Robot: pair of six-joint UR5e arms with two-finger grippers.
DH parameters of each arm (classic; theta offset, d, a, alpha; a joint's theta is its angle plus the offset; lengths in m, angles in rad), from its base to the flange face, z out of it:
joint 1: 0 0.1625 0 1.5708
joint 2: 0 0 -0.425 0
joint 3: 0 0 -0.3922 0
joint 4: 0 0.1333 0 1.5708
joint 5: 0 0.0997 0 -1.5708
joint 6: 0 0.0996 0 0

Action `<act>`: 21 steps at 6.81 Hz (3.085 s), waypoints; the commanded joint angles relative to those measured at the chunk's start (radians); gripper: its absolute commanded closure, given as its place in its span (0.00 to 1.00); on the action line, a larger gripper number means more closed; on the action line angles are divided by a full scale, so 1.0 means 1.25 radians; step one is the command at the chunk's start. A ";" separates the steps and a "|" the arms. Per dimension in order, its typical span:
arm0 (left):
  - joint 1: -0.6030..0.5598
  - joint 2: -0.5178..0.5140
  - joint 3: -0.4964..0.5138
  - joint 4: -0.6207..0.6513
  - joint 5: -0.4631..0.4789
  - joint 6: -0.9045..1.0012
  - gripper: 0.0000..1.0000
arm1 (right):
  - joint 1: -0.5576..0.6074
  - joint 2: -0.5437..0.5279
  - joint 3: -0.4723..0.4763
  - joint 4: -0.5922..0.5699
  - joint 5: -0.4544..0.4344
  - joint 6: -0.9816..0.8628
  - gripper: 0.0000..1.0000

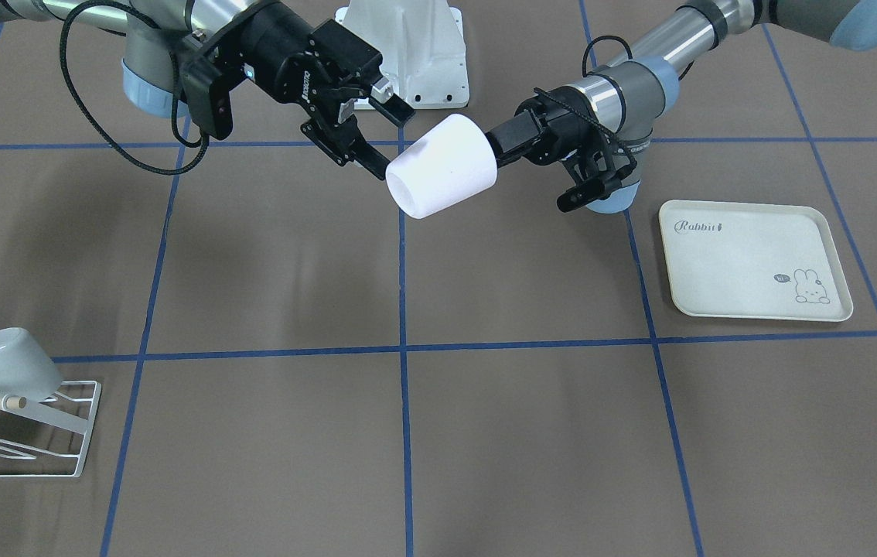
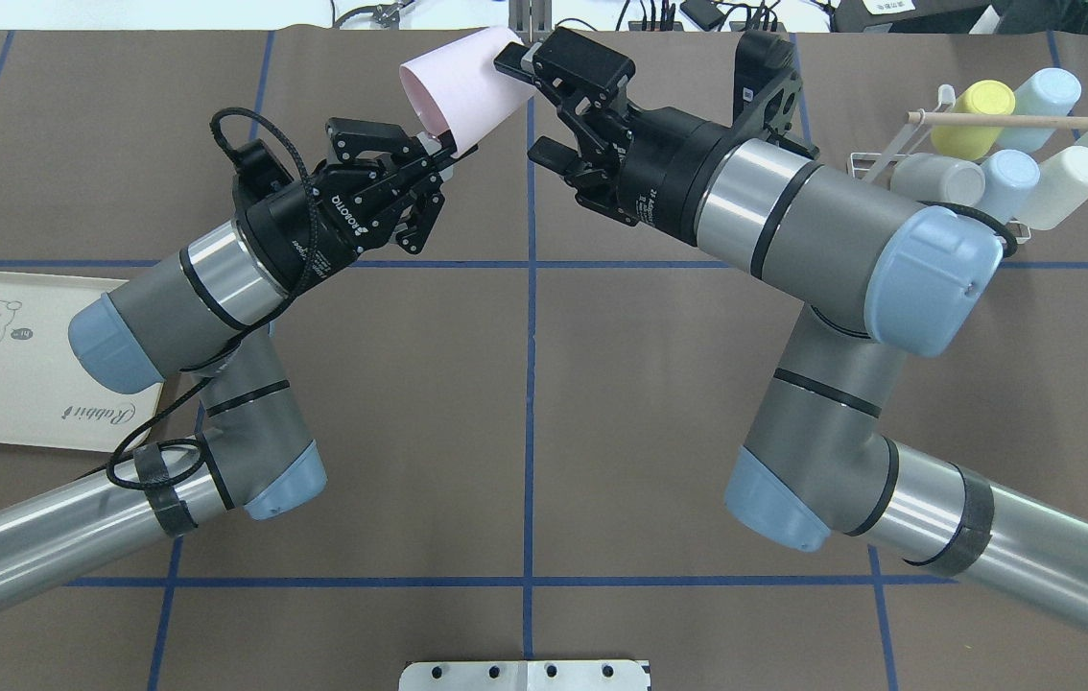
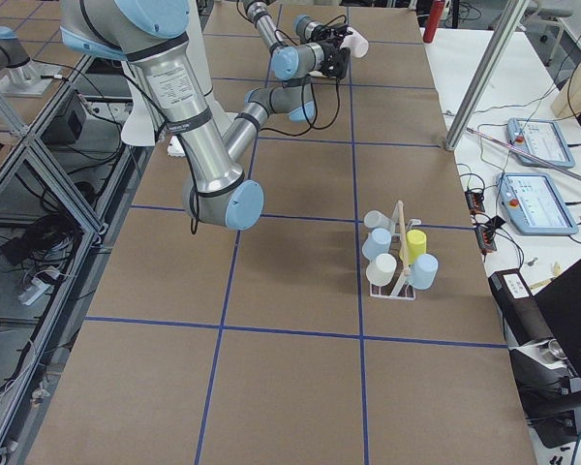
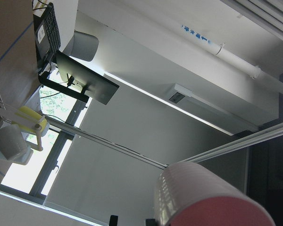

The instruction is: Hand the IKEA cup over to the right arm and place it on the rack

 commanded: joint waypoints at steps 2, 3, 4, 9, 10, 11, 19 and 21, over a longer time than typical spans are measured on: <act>0.014 -0.006 -0.002 0.004 0.002 0.008 1.00 | 0.001 0.002 -0.001 -0.004 -0.031 -0.010 0.00; 0.032 -0.011 -0.002 0.006 0.023 0.010 1.00 | 0.001 0.002 -0.005 -0.004 -0.036 -0.010 0.00; 0.047 -0.021 0.000 0.006 0.037 0.010 1.00 | 0.001 0.002 -0.006 -0.004 -0.036 -0.009 0.00; 0.048 -0.027 -0.009 0.011 0.038 0.010 1.00 | -0.001 0.002 -0.014 -0.003 -0.036 -0.009 0.00; 0.053 -0.028 -0.009 0.012 0.048 0.010 1.00 | -0.001 0.003 -0.014 -0.003 -0.035 -0.009 0.00; 0.059 -0.028 -0.009 0.020 0.049 0.010 1.00 | -0.001 0.003 -0.014 -0.003 -0.035 -0.008 0.00; 0.063 -0.028 -0.015 0.019 0.049 0.011 1.00 | 0.001 0.002 -0.015 0.000 -0.036 -0.004 0.01; 0.063 -0.028 -0.018 0.019 0.050 0.010 1.00 | 0.001 0.002 -0.015 0.000 -0.036 -0.003 0.01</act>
